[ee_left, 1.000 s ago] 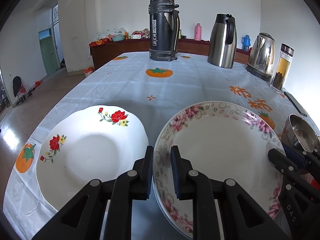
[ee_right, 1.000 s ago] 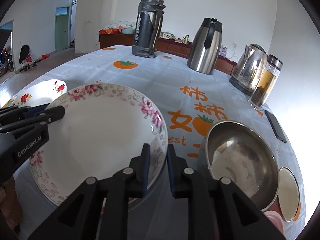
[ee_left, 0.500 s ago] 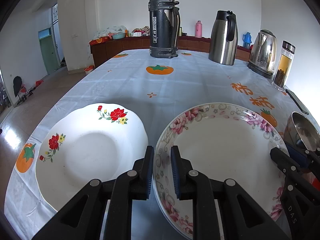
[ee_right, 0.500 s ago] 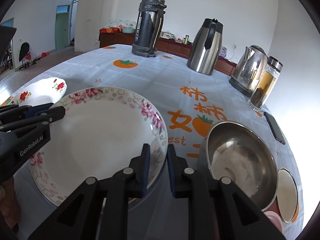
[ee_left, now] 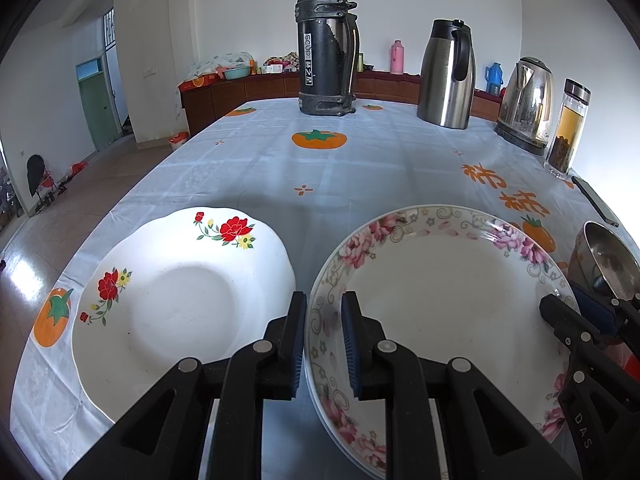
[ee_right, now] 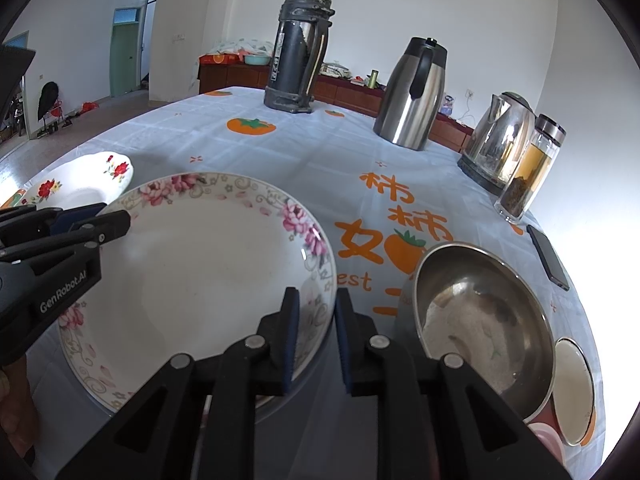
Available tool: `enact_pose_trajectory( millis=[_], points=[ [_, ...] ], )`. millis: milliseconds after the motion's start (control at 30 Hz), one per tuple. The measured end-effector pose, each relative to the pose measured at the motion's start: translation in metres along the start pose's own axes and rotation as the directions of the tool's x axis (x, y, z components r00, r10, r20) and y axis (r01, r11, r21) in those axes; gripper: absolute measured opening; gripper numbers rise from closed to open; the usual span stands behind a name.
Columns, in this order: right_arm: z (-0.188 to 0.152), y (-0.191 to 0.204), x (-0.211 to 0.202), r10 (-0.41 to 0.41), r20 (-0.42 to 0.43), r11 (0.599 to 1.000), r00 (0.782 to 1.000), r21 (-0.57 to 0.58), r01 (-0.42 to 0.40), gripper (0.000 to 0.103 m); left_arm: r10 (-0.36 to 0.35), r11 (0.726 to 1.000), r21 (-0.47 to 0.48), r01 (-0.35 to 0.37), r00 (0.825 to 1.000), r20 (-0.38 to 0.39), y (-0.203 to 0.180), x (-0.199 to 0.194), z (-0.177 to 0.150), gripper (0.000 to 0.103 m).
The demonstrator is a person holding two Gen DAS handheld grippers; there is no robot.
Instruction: Organize plates and bowls
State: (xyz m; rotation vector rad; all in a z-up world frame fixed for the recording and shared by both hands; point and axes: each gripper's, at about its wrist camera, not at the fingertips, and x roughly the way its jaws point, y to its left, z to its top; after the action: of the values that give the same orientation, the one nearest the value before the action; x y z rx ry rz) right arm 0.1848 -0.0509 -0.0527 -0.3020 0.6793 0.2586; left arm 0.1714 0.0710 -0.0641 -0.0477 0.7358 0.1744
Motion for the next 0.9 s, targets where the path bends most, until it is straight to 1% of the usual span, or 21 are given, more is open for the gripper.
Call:
enact_pose_trajectory(
  millis=[233,300,333,467,533,667,700,733,767,800,900],
  points=[
    [0.0005,0.0009,0.0001,-0.002,0.000,1.000,1.000,-0.002,0.002,0.019,0.003,1.000,0.002,-0.003,1.000,0.000,-0.0003,0.0001,0.0002,0.019],
    [0.0006,0.0019,0.0004,-0.008,-0.003,1.000,1.000,-0.009,0.007,0.021,0.007,1.000,0.007,-0.007,1.000,0.000,-0.0004,0.0007,0.0000,0.020],
    [0.0007,0.0026,0.0009,-0.007,-0.005,1.000,1.000,-0.017,0.007,0.024,0.009,1.000,0.009,-0.009,1.000,-0.001,-0.0005,0.0008,-0.0002,0.020],
    [0.0005,0.0010,0.0012,-0.002,-0.008,1.000,1.000,-0.017,0.002,0.024,0.005,1.000,0.011,-0.005,1.000,-0.001,0.0003,0.0012,-0.0003,0.025],
    [-0.0002,-0.0009,0.0021,0.002,-0.011,1.000,1.000,-0.015,-0.002,0.025,-0.007,1.000,0.014,0.007,1.000,-0.008,0.0002,0.0022,-0.0001,0.029],
    [0.0005,0.0003,0.0022,0.003,-0.010,1.000,1.000,-0.015,-0.003,0.026,-0.008,1.000,0.015,0.009,1.000,-0.009,0.0004,0.0018,-0.0002,0.029],
    [0.0004,0.0003,0.0017,0.006,-0.007,1.000,1.000,-0.015,-0.006,0.026,-0.010,1.000,0.015,0.010,1.000,-0.009,-0.0004,0.0016,0.0000,0.031],
    [0.0005,0.0011,0.0003,0.009,0.002,1.000,1.000,-0.018,-0.009,0.033,-0.019,1.000,0.016,0.019,1.000,-0.008,-0.0005,0.0009,0.0000,0.033],
    [0.0001,0.0021,-0.0019,0.007,0.015,1.000,1.000,-0.027,-0.007,0.043,-0.026,0.999,0.019,0.026,1.000,-0.005,-0.0012,-0.0001,0.0001,0.037],
    [0.0003,0.0042,-0.0035,0.006,0.023,0.999,1.000,-0.036,-0.005,0.046,-0.029,0.999,0.024,0.029,1.000,0.000,-0.0023,-0.0013,0.0000,0.039],
    [0.0007,0.0087,-0.0045,0.003,0.027,0.999,1.000,-0.050,-0.001,0.046,-0.029,0.999,0.037,0.029,0.999,0.015,-0.0051,-0.0041,-0.0001,0.043]
  ],
)
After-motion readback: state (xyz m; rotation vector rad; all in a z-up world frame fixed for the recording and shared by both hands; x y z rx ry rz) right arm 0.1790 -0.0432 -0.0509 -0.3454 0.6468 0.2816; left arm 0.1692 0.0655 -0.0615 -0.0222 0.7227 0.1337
